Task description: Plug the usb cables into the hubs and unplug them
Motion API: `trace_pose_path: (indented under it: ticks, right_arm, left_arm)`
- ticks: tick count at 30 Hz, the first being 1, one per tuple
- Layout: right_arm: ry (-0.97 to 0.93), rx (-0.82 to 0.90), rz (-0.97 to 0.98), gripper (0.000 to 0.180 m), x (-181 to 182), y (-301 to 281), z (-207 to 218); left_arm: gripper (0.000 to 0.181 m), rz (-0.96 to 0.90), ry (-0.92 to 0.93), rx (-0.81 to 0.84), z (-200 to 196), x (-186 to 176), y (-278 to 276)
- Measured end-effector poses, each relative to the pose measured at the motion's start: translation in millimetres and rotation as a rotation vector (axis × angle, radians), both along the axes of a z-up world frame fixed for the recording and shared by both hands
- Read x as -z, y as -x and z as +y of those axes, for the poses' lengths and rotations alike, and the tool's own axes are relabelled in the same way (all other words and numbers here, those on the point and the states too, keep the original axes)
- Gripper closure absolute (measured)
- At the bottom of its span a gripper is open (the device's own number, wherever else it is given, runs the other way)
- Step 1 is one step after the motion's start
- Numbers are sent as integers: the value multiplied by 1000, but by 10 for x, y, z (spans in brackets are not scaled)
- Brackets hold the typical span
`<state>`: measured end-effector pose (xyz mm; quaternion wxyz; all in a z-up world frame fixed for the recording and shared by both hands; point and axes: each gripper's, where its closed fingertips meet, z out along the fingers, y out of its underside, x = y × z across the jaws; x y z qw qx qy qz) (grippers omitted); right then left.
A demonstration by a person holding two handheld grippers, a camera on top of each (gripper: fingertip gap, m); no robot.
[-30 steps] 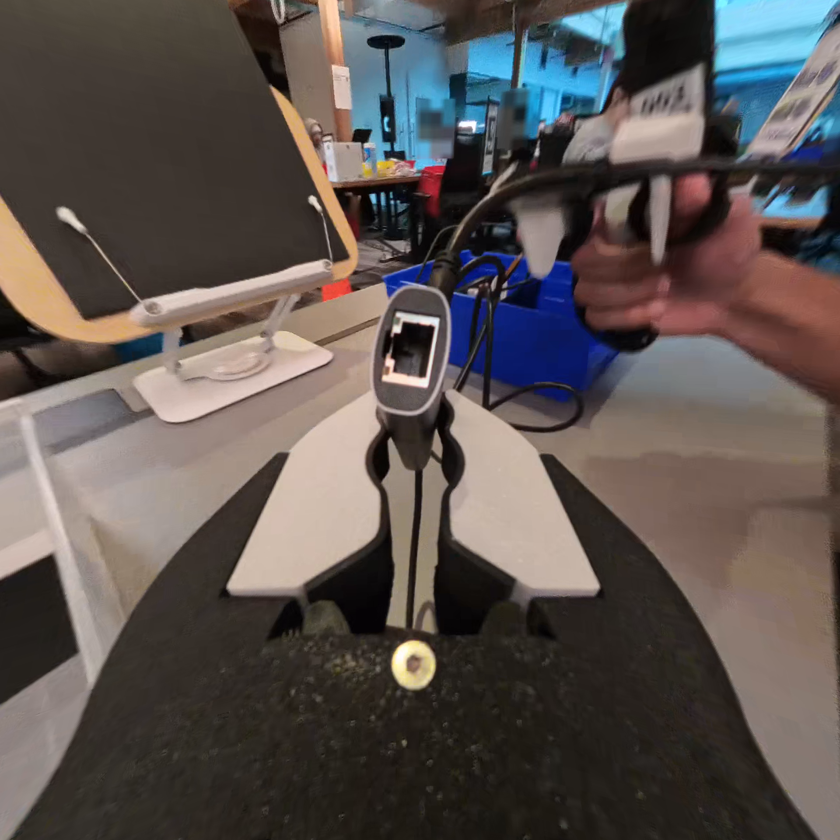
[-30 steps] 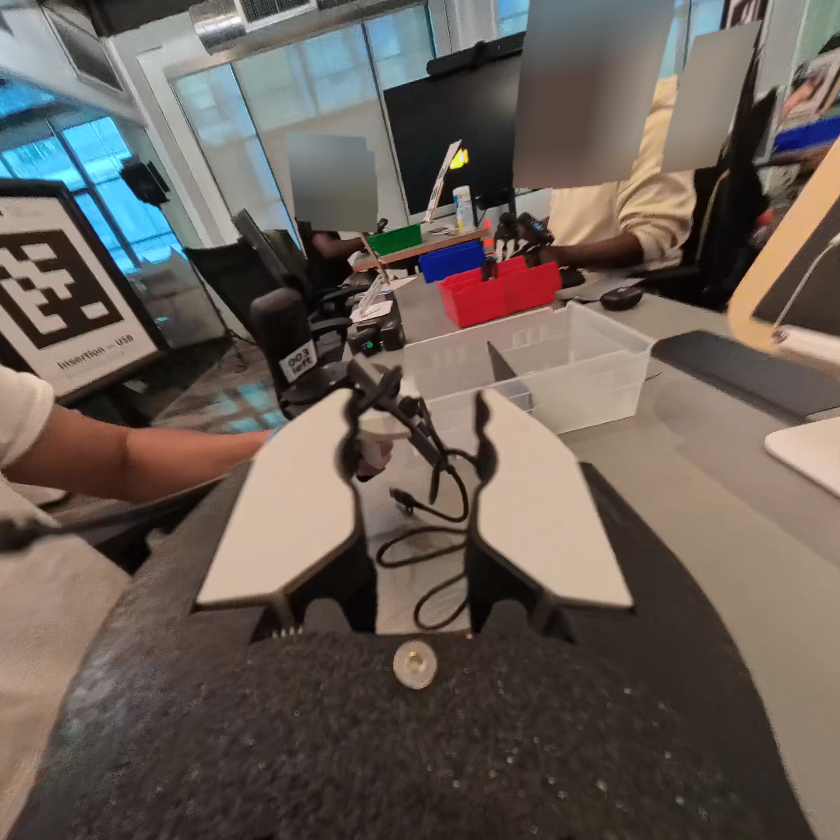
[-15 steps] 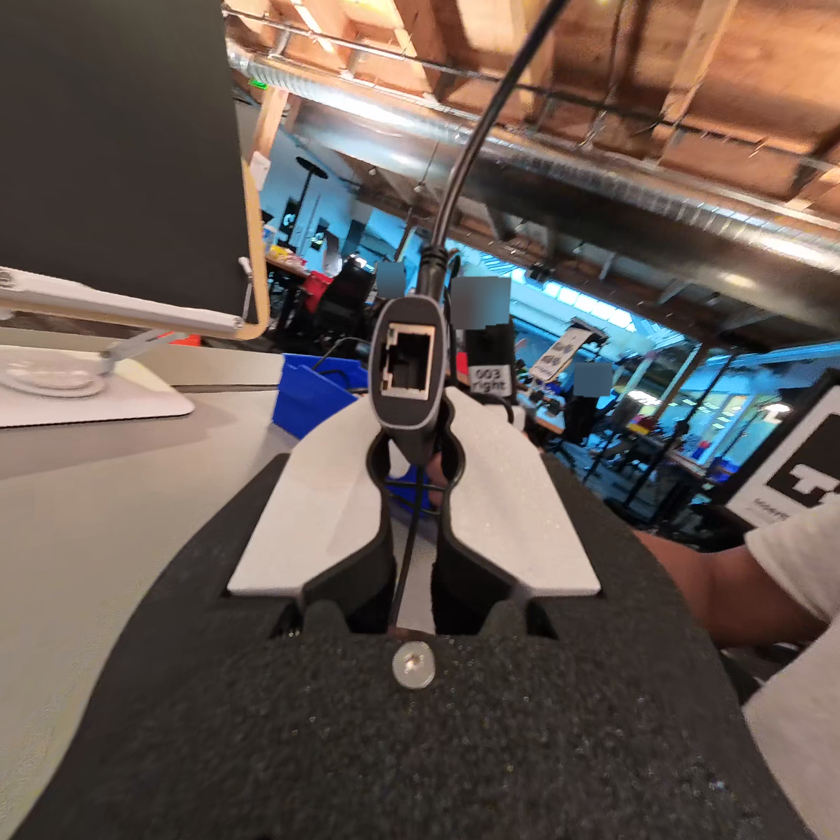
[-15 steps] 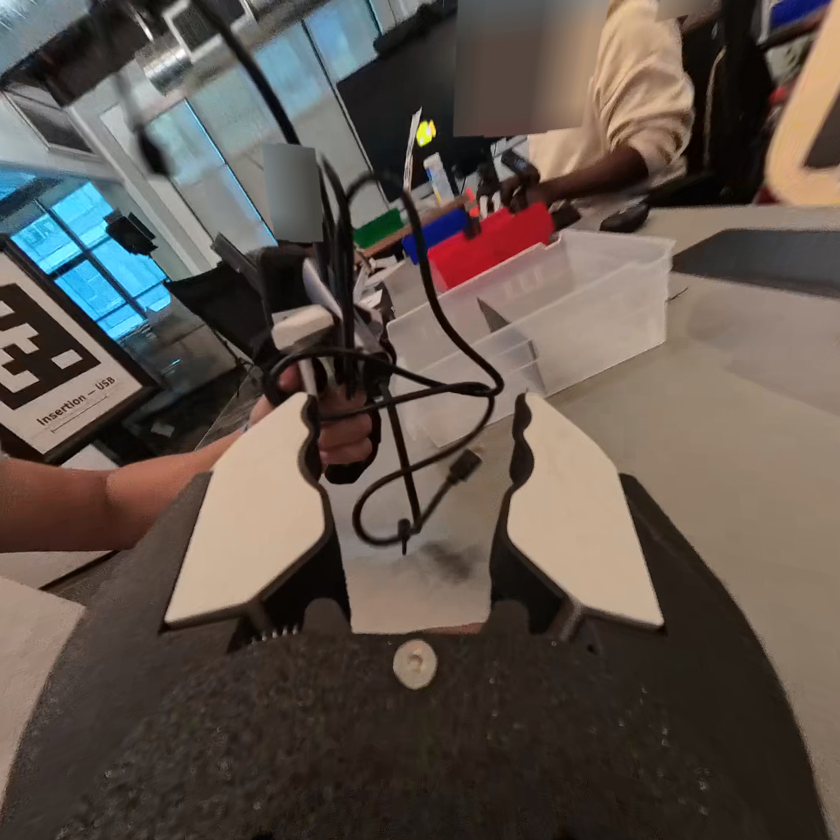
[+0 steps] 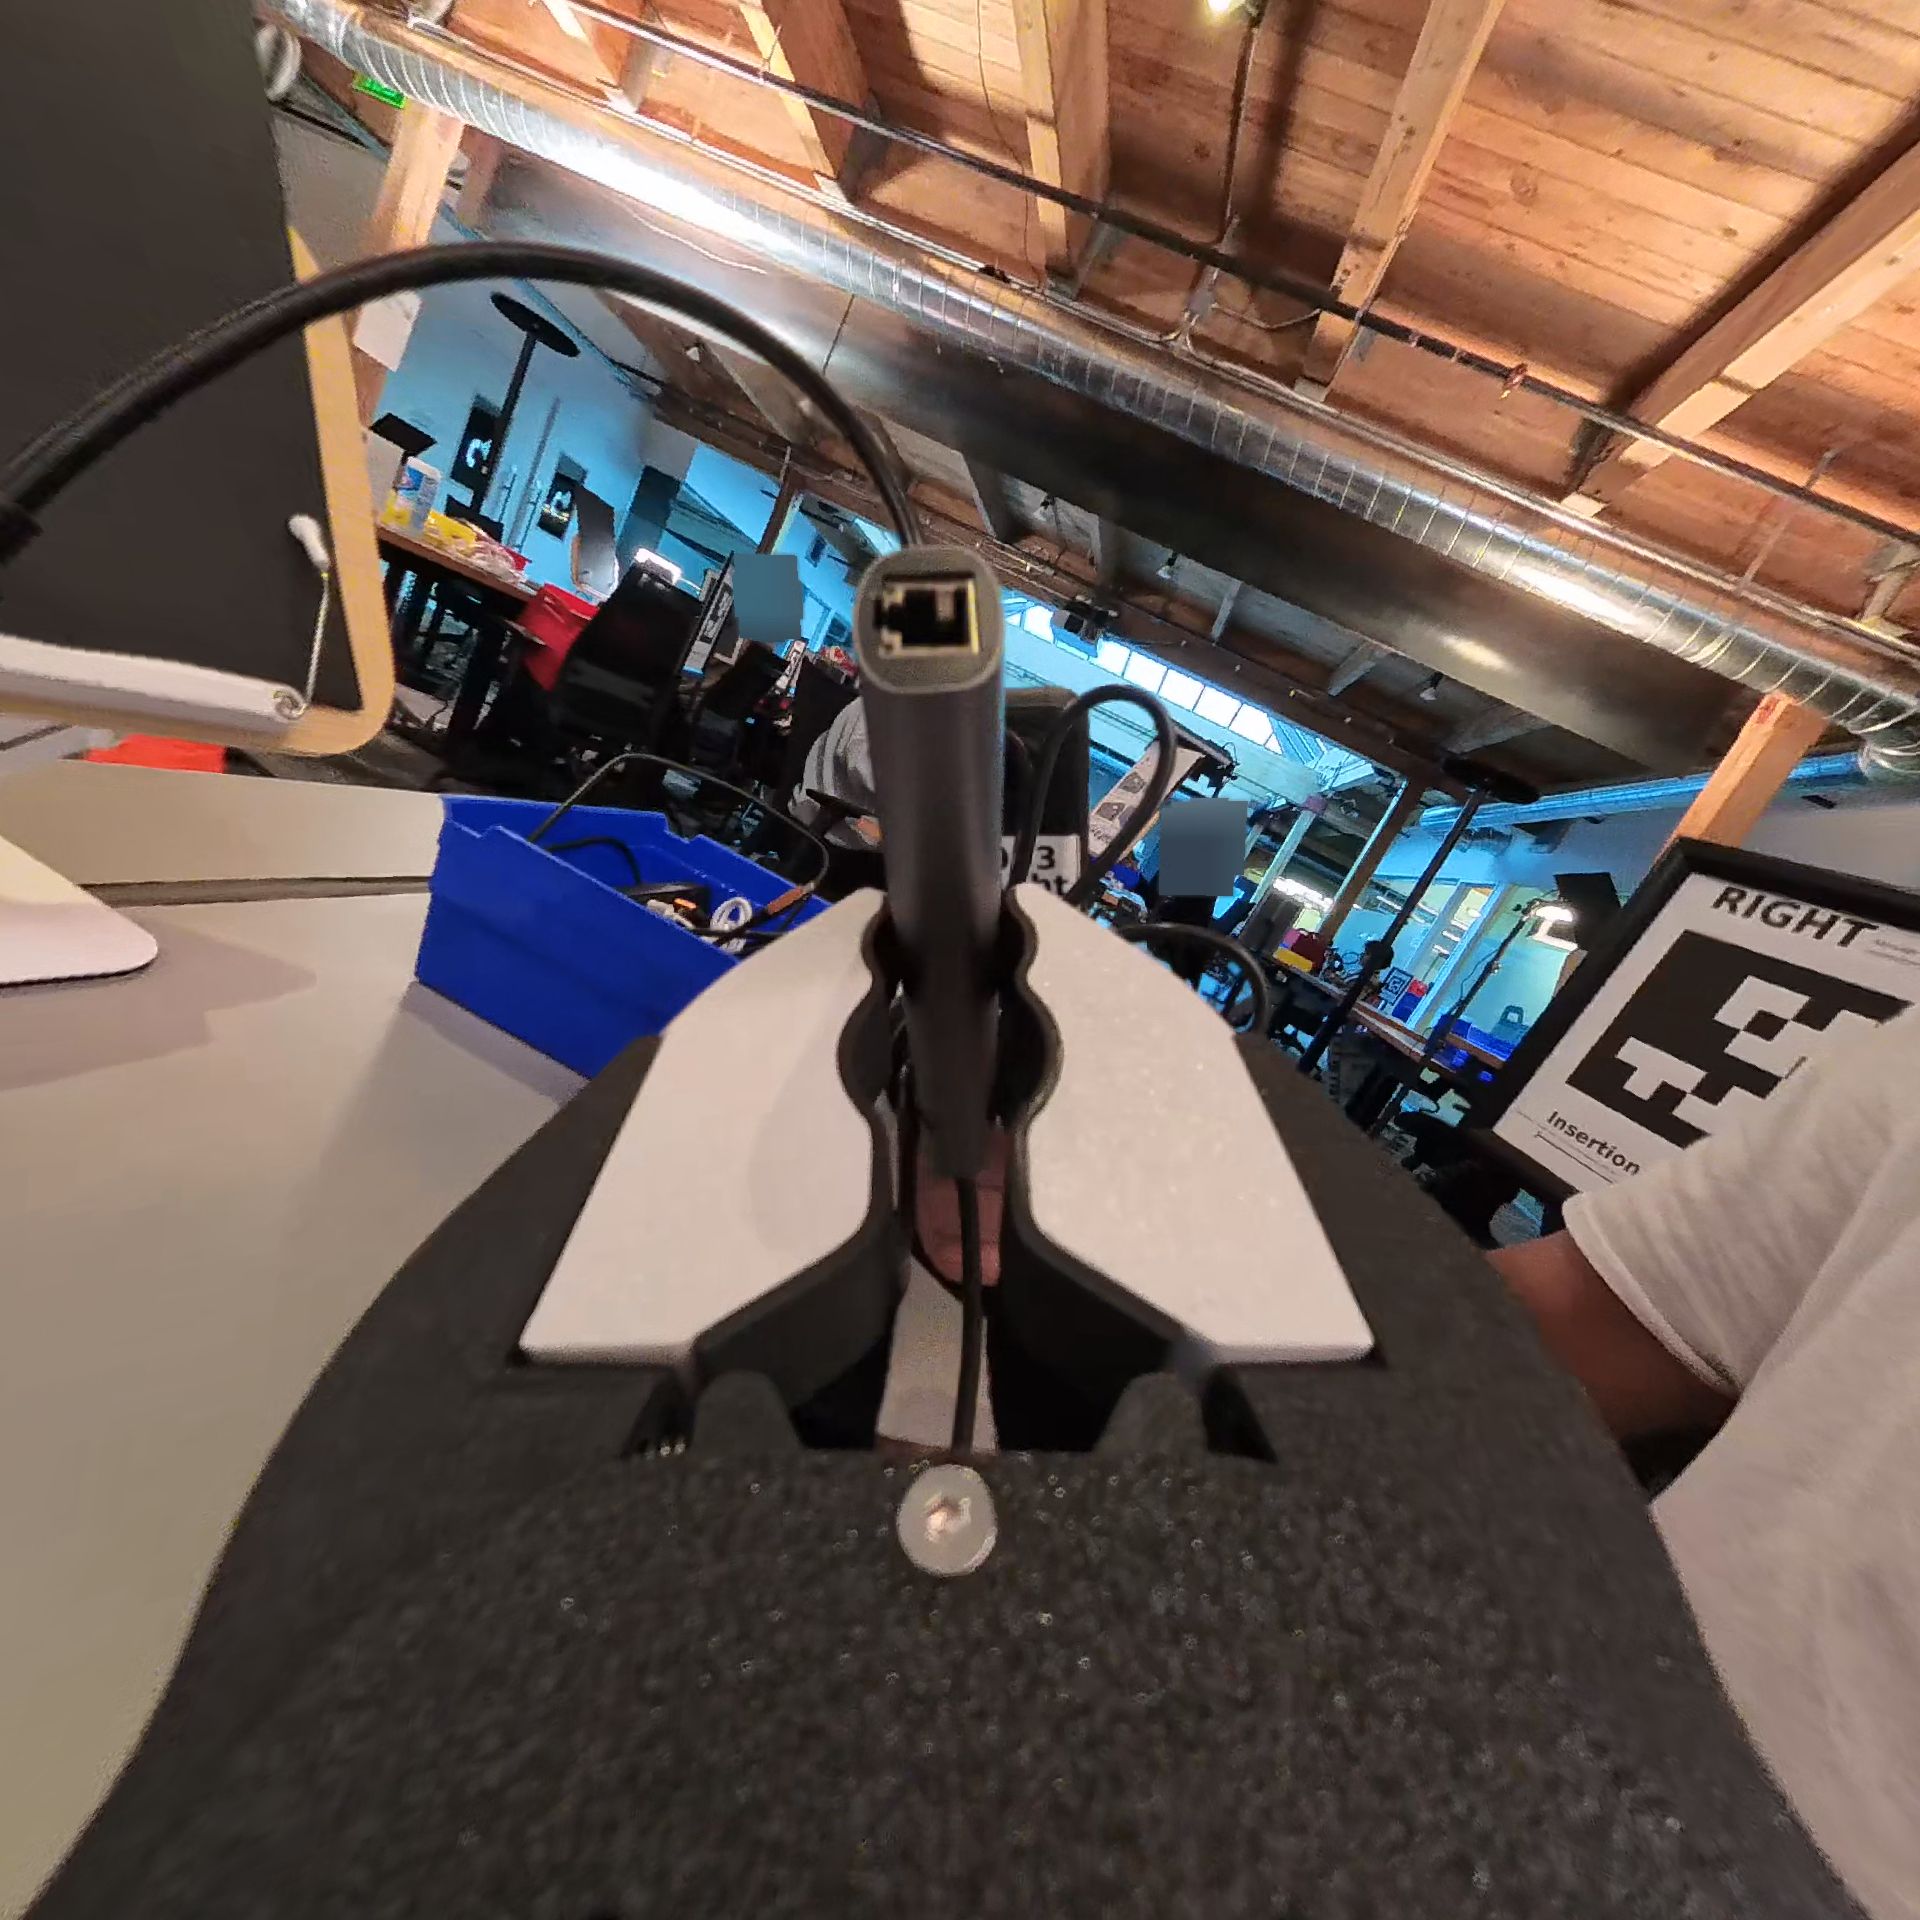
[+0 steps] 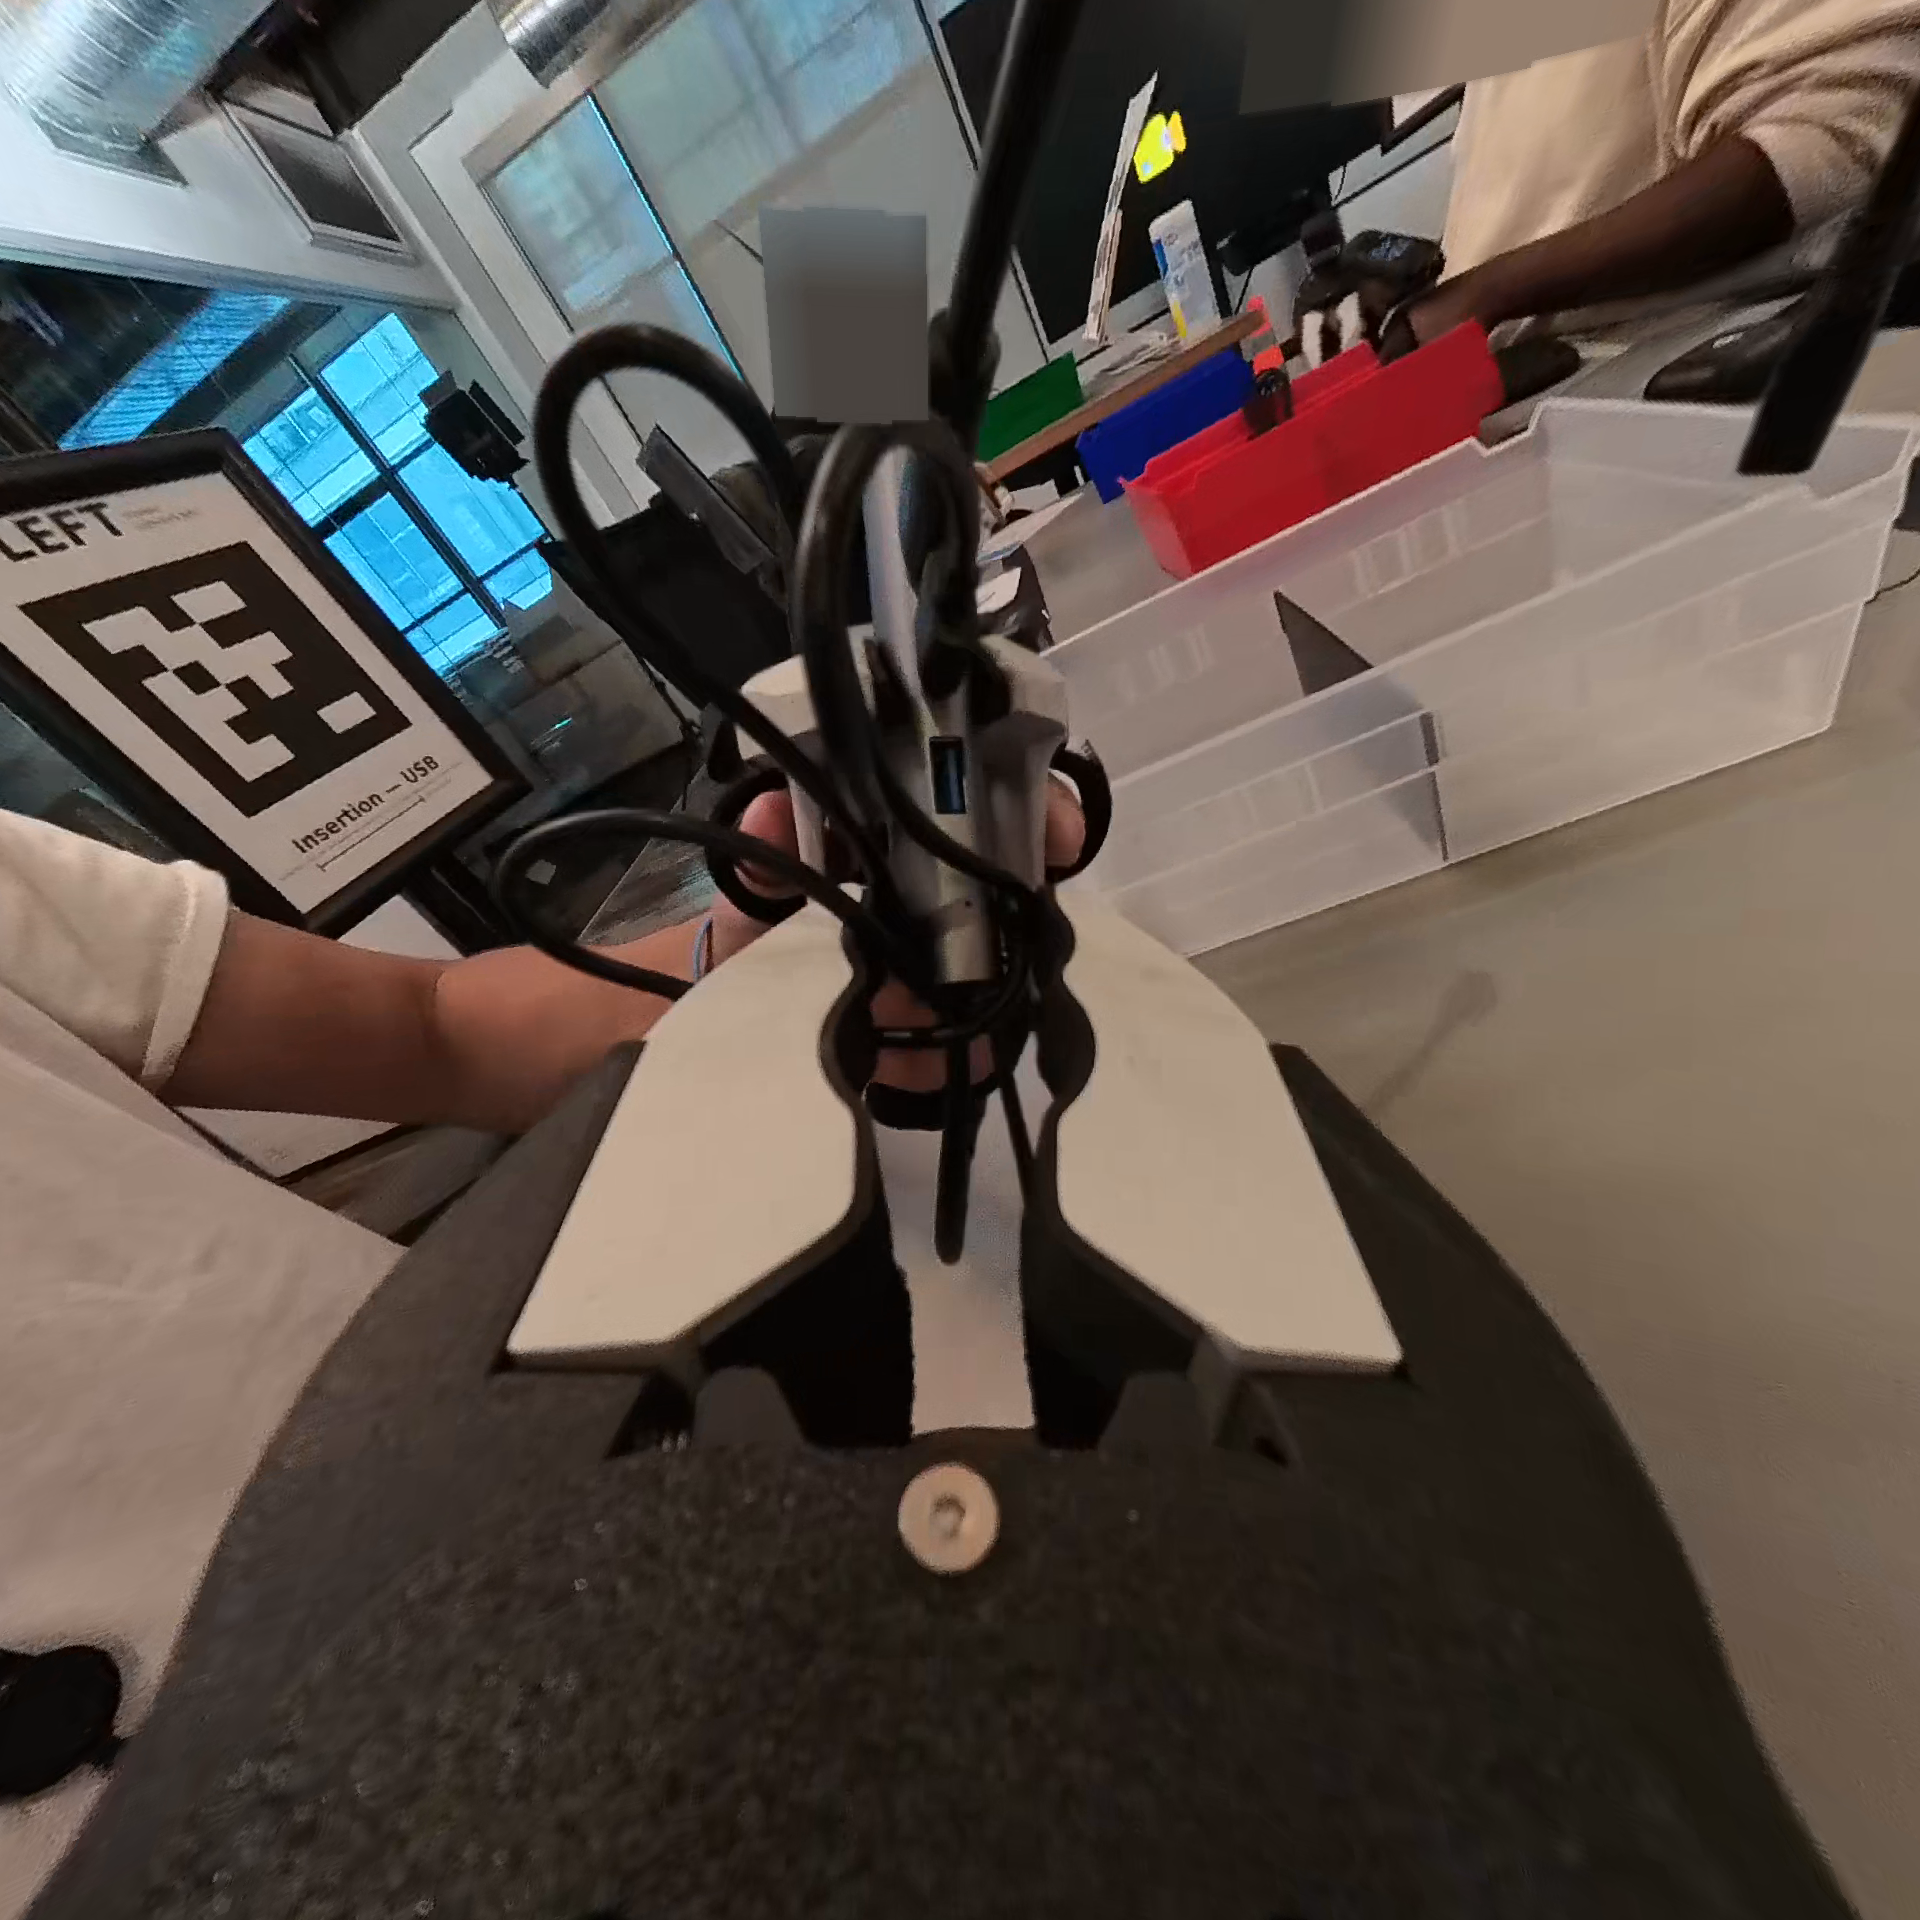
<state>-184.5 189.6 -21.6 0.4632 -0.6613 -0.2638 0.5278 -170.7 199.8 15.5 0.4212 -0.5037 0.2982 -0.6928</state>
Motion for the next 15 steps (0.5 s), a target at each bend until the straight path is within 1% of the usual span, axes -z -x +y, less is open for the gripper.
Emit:
trace_pose_path:
  ticks: [4, 6, 7, 9, 11, 15]
  right_arm:
    - [-55, 18, 14, 153, -164, -153, -68]
    - [-87, 58, 18, 154, -326, -335, -74]
    - [-116, 80, 9, 154, -439, -475, -69]
    - [-196, 158, -21, 154, -736, -859, -41]
    - [-279, 243, -66, 153, -1087, -1335, -17]
    - [-404, 422, -170, 153, -1842, -2380, 72]
  left_arm:
    - [161, 64, -84, 5, -94, -72, -85]
    - [144, 136, -154, -33, -116, -53, -98]
    - [138, 169, -175, -47, -125, -32, -83]
    - [138, 202, -182, -58, -157, 19, -3]
    - [143, 226, -167, -56, -206, 129, 108]
    - [148, 278, -95, -63, -304, 526, 377]
